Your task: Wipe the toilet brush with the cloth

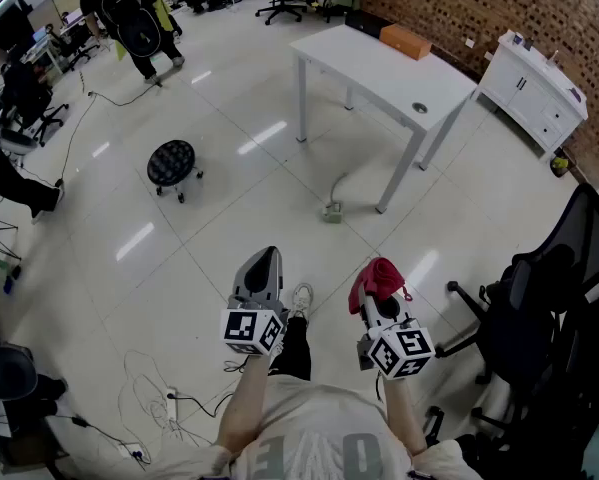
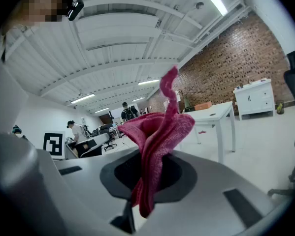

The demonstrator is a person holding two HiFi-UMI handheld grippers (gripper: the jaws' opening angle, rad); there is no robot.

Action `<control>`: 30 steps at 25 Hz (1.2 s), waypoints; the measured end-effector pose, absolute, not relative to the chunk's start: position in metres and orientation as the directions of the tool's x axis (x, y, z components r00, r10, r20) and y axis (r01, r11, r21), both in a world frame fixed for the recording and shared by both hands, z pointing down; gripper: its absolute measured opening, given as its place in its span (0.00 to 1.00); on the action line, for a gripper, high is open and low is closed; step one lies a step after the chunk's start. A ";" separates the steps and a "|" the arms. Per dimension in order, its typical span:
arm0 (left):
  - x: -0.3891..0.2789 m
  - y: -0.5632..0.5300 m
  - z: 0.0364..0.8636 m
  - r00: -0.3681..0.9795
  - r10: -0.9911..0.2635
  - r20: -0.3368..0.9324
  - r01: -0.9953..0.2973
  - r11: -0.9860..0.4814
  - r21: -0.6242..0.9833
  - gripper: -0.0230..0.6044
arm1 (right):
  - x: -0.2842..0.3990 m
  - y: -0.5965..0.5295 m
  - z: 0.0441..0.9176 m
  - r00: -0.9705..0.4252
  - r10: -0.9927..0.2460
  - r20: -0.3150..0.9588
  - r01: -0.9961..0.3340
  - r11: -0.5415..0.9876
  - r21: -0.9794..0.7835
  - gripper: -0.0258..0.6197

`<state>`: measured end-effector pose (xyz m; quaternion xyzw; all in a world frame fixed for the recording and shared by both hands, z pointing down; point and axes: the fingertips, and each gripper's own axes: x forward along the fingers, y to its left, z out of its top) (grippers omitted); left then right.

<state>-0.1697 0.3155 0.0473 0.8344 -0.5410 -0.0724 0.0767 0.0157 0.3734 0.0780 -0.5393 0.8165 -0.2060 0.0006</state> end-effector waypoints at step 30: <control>-0.093 -0.069 0.033 0.540 -0.842 -0.008 -0.833 -0.535 0.141 0.04 | 0.075 -0.022 0.046 -0.433 -0.884 0.177 -0.874 0.364 -0.323 0.09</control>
